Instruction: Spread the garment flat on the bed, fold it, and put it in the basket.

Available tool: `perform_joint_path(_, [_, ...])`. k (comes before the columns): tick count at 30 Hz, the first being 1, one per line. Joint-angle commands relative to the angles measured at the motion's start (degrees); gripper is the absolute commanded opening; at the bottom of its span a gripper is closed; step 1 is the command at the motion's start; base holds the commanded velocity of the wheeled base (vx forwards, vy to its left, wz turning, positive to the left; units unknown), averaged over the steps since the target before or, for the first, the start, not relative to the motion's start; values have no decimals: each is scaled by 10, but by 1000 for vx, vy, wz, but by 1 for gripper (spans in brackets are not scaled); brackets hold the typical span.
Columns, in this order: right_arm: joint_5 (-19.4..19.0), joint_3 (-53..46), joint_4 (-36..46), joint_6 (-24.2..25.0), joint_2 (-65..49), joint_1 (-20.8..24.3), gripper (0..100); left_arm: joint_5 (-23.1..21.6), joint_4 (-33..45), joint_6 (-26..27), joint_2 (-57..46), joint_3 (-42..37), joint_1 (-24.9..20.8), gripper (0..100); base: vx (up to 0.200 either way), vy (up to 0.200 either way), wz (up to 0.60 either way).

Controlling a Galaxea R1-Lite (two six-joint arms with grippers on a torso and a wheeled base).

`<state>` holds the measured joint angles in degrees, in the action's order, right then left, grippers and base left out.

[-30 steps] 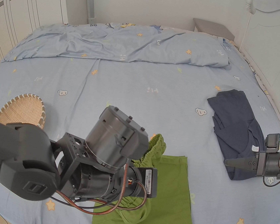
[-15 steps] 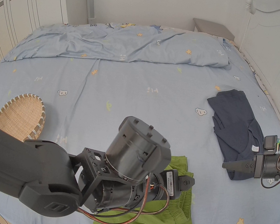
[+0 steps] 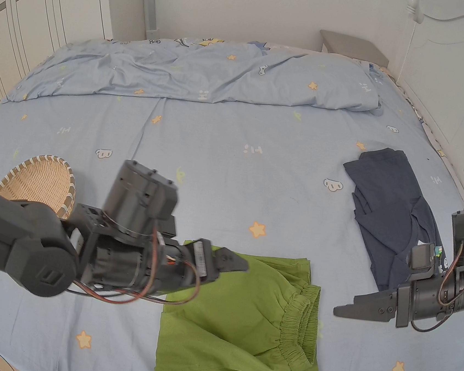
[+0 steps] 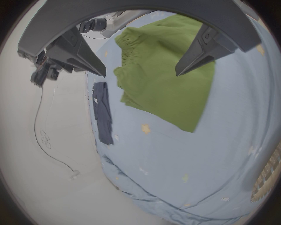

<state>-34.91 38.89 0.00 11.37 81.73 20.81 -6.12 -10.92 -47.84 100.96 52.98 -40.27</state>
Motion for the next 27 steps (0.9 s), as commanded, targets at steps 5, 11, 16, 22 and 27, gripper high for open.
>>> perform_joint_path(5, [53, 41, 1, 3, 119, 154, 100, -140, -88, 92, 9, -133, 180, 100, 0, 0, 0])
perform_joint_path(11, [65, 48, -3, 4, 176, 194, 100, -143, -161, 95, 55, -155, 178, 100, 0, 0, 0])
perform_joint_path(16, [64, 68, -6, 5, 217, 213, 100, -143, -182, 94, 81, -157, 176, 100, 0, 0, 0])
perform_joint_path(22, [62, 64, -6, 26, 233, 230, 100, -144, -185, 91, 87, -157, 163, 100, 0, 0, 0])
perform_joint_path(27, [61, 21, -9, 22, 236, 207, 100, -172, -185, 91, 82, -159, 161, 100, 0, 0, 0])
